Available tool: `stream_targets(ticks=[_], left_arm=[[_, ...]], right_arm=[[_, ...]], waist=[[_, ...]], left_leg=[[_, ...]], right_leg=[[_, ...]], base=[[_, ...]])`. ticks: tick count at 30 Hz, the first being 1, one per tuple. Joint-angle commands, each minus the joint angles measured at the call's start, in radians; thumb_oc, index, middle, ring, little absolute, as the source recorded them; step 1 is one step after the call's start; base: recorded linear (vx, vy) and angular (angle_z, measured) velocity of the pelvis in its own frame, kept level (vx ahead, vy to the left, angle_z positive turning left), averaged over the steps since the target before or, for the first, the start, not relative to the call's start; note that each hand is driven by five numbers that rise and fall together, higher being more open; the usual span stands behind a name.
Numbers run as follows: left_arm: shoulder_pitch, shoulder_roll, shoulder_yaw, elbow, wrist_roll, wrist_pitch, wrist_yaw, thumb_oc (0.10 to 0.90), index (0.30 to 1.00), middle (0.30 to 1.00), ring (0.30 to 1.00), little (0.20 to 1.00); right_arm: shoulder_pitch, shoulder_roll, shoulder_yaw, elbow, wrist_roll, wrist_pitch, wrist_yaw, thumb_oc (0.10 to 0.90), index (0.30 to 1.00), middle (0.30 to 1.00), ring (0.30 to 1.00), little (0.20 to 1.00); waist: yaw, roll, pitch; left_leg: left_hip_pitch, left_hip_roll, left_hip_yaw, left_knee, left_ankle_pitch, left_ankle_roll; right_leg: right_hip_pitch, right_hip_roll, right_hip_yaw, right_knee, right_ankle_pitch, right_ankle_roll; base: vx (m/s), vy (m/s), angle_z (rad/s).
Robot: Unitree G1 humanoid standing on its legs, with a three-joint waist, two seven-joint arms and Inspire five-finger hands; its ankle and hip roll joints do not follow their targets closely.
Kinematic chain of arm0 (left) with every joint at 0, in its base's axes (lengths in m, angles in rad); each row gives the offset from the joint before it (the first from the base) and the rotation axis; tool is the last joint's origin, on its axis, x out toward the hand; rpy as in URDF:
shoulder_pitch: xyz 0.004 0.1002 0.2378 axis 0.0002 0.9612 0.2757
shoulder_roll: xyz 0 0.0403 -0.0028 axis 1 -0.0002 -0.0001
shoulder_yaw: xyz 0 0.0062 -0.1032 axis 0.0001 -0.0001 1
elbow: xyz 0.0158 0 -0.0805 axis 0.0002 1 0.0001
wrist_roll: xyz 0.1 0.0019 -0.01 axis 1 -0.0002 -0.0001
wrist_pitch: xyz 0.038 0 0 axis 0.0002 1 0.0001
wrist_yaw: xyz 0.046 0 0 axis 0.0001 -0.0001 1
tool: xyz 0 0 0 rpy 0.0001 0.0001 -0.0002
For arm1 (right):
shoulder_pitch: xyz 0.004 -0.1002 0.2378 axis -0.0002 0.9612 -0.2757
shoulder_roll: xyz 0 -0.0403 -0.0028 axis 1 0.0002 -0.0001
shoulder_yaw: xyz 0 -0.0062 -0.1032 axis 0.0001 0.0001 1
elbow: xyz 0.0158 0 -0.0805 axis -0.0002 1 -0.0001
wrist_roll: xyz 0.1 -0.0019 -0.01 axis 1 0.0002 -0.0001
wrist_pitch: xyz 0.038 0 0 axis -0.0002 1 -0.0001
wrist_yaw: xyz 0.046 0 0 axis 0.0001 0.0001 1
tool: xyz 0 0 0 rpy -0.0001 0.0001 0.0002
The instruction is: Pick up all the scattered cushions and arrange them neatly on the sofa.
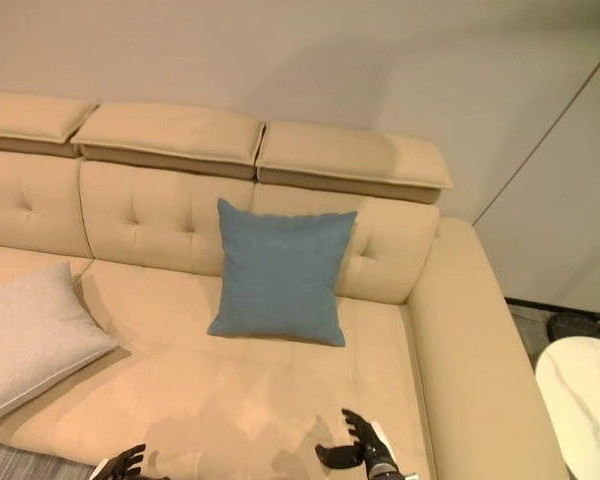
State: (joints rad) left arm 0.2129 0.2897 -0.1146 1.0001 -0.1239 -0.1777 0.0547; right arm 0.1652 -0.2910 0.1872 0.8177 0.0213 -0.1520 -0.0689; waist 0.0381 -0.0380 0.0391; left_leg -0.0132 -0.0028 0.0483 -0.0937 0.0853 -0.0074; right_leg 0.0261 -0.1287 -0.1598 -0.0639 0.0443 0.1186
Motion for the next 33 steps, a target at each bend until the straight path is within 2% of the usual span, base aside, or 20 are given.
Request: stream_targets(ticks=[1,2,3,6,8,9,10,13,15,16,18,20,21,23,25,31,32,33], left_arm=[[-0.145,0.06,-0.007,-0.029,0.027,-0.048,0.061,0.8,0.9,0.9,0.9,0.9],[-0.145,0.06,-0.007,-0.029,0.027,-0.048,0.062,0.8,0.9,0.9,0.9,0.9],[-0.158,0.052,-0.012,-0.029,0.016,-0.053,0.074,0.8,0.9,0.9,0.9,0.9],[-0.166,0.042,-0.017,-0.008,0.01,-0.054,0.078,0.8,0.9,0.9,0.9,0.9],[-0.186,0.028,-0.023,-0.002,-0.015,-0.052,0.081,0.8,0.9,0.9,0.9,0.9],[-0.198,0.01,-0.029,0.004,-0.032,-0.052,0.088,0.8,0.9,0.9,0.9,0.9],[-0.205,0.006,-0.037,0.006,-0.033,-0.052,0.093,0.8,0.9,0.9,0.9,0.9],[-0.203,-0.01,-0.039,0.017,-0.024,-0.046,0.096,0.8,0.9,0.9,0.9,0.9],[-0.194,-0.013,-0.036,0.029,-0.015,-0.042,0.096,0.8,0.9,0.9,0.9,0.9],[-0.189,-0.016,-0.033,0.043,-0.008,-0.041,0.094,0.8,0.9,0.9,0.9,0.9],[-0.19,-0.017,-0.034,0.045,-0.004,-0.039,0.092,0.8,0.9,0.9,0.9,0.9],[-0.185,-0.02,-0.032,0.046,-0.006,-0.038,0.087,0.8,0.9,0.9,0.9,0.9],[-0.185,-0.021,-0.032,0.046,-0.006,-0.038,0.087,0.8,0.9,0.9,0.9,0.9],[-0.179,-0.027,-0.038,0.044,-0.001,-0.038,0.09,0.8,0.9,0.9,0.9,0.9],[-0.182,-0.028,-0.034,0.077,0.014,-0.029,0.09,0.8,0.9,0.9,0.9,0.9],[-0.187,0.008,-0.003,0.112,0.033,-0.022,0.085,0.8,0.9,0.9,0.9,0.9],[-0.192,0.015,-0.003,0.112,0.033,-0.022,0.088,0.8,0.9,0.9,0.9,0.9],[-0.203,0.03,-0.006,0.105,0.03,-0.026,0.093,0.8,0.9,0.9,0.9,0.9]], right_arm=[[-0.079,-0.016,-0.014,0.005,0.058,-0.044,-0.027,0.8,0.9,0.9,0.9,0.9],[-0.079,-0.016,-0.013,0.005,0.058,-0.044,-0.027,0.8,0.9,0.9,0.9,0.9],[-0.09,-0.02,0.001,0.026,0.062,-0.037,-0.027,0.8,0.9,0.9,0.9,0.9],[-0.101,-0.023,0.014,0.044,0.058,-0.039,-0.031,0.8,0.9,0.9,0.9,0.9],[-0.119,-0.037,0.018,0.037,0.056,-0.037,-0.041,0.8,0.9,0.9,0.9,0.9],[-0.133,-0.052,0.022,0.038,0.048,-0.036,-0.051,0.8,0.9,0.9,0.9,0.9],[-0.142,-0.06,0.022,0.039,0.047,-0.034,-0.057,0.8,0.9,0.9,0.9,0.9],[-0.142,-0.066,0.007,0.06,0.051,-0.024,-0.066,0.8,0.9,0.9,0.9,0.9],[-0.133,-0.067,-0.009,0.072,0.062,-0.027,-0.067,0.8,0.9,0.9,0.9,0.9],[-0.127,-0.064,-0.024,0.082,0.075,-0.029,-0.067,0.8,0.9,0.9,0.9,0.9],[-0.124,-0.06,-0.035,0.086,0.084,-0.031,-0.065,0.8,0.9,0.9,0.9,0.9],[-0.118,-0.054,-0.045,0.087,0.091,-0.029,-0.06,0.8,0.9,0.9,0.9,0.9],[-0.118,-0.054,-0.045,0.086,0.091,-0.029,-0.06,0.8,0.9,0.9,0.9,0.9],[-0.125,-0.051,-0.043,0.1,0.087,-0.028,-0.064,0.8,0.9,0.9,0.9,0.9],[-0.146,-0.032,-0.044,0.129,0.081,-0.021,-0.069,0.8,0.9,0.9,0.9,0.9],[-0.178,-0.003,-0.023,0.127,0.068,-0.015,-0.068,0.8,0.9,0.9,0.9,0.9],[-0.182,-0.001,-0.025,0.123,0.072,-0.014,-0.068,0.8,0.9,0.9,0.9,0.9],[-0.184,-0.002,-0.024,0.114,0.081,-0.014,-0.071,0.8,0.9,0.9,0.9,0.9]], waist=[[-0.004,-0.002,0.061],[-0.005,-0.003,0.061],[0.003,-0.012,0.059],[0.009,-0.018,0.056],[0.014,-0.01,0.068],[0.016,0.001,0.083],[0.014,0.004,0.094],[-0.004,-0.007,0.099],[-0.021,-0.027,0.097],[-0.039,-0.044,0.091],[-0.056,-0.053,0.086],[-0.073,-0.051,0.068],[-0.073,-0.05,0.069],[-0.071,-0.037,0.067],[-0.066,-0.037,0.058],[-0.035,-0.04,0.074],[-0.041,-0.04,0.079],[-0.058,-0.038,0.077]], left_leg=[[-0.064,-0.011,-0.102,0.086,-0.075,-0.004],[-0.065,-0.012,-0.103,0.086,-0.076,-0.004],[-0.098,-0.014,-0.124,0.091,-0.054,-0.02],[-0.125,-0.014,-0.134,0.092,-0.035,-0.032],[-0.179,0.0,-0.151,0.094,0.011,-0.067],[-0.211,0.011,-0.154,0.087,0.047,-0.087],[-0.228,0.011,-0.149,0.088,0.06,-0.09],[-0.224,0.02,-0.073,0.127,0.013,-0.064],[-0.212,0.019,-0.022,0.206,-0.045,-0.055],[-0.171,0.023,0.023,0.257,-0.115,-0.052],[-0.133,0.04,0.069,0.304,-0.156,-0.051],[-0.075,0.071,0.117,0.273,-0.174,-0.059],[-0.071,0.072,0.116,0.27,-0.173,-0.059],[-0.042,0.06,0.106,0.209,-0.166,-0.059],[-0.027,0.031,0.071,0.144,-0.156,-0.052],[-0.007,0.002,0.028,0.085,-0.142,-0.026],[-0.007,-0.002,0.009,0.073,-0.134,-0.024],[-0.013,-0.013,-0.022,0.058,-0.116,-0.02]], right_leg=[[-0.075,0.072,0.153,0.309,-0.122,0.02],[-0.075,0.072,0.152,0.309,-0.123,0.02],[-0.04,0.088,0.169,0.245,-0.148,-0.001],[-0.011,0.096,0.154,0.172,-0.161,-0.019],[-0.007,0.116,0.143,0.128,-0.167,-0.034],[-0.01,0.124,0.114,0.11,-0.162,-0.042],[-0.015,0.128,0.104,0.111,-0.157,-0.045],[-0.042,0.107,0.059,0.106,-0.132,-0.048],[-0.054,0.08,0.022,0.093,-0.108,-0.048],[-0.059,0.055,-0.012,0.078,-0.088,-0.045],[-0.061,0.033,-0.047,0.06,-0.069,-0.041],[-0.063,0.017,-0.086,0.055,-0.064,-0.035],[-0.06,0.017,-0.086,0.054,-0.065,-0.035],[-0.052,0.011,-0.109,0.063,-0.061,-0.027],[-0.055,0.001,-0.121,0.08,-0.052,-0.017],[-0.087,-0.023,-0.114,0.168,-0.064,-0.001],[-0.105,-0.005,-0.067,0.187,-0.065,-0.002],[-0.133,0.054,0.053,0.205,-0.077,0.005]], base=[[-0.46,-0.136,0.84],[-0.16,-0.182,1.23],[-0.15,-0.191,1.31],[-0.15,-0.187,0.31],[-0.26,-0.178,0.66],[-0.33,-0.16,0.75],[-0.33,-0.137,0.76],[-0.24,-0.041,0.65],[-0.21,-0.027,0.93],[-0.18,-0.001,1.23],[-0.12,0.05,1.33],[-0.03,0.101,0.92],[0.02,0.11,0.64],[-0.01,0.143,0.63],[-0.03,0.217,0.25],[-0.06,0.107,0.23],[-0.07,0.049,0.36],[-0.05,0.042,0.62]])
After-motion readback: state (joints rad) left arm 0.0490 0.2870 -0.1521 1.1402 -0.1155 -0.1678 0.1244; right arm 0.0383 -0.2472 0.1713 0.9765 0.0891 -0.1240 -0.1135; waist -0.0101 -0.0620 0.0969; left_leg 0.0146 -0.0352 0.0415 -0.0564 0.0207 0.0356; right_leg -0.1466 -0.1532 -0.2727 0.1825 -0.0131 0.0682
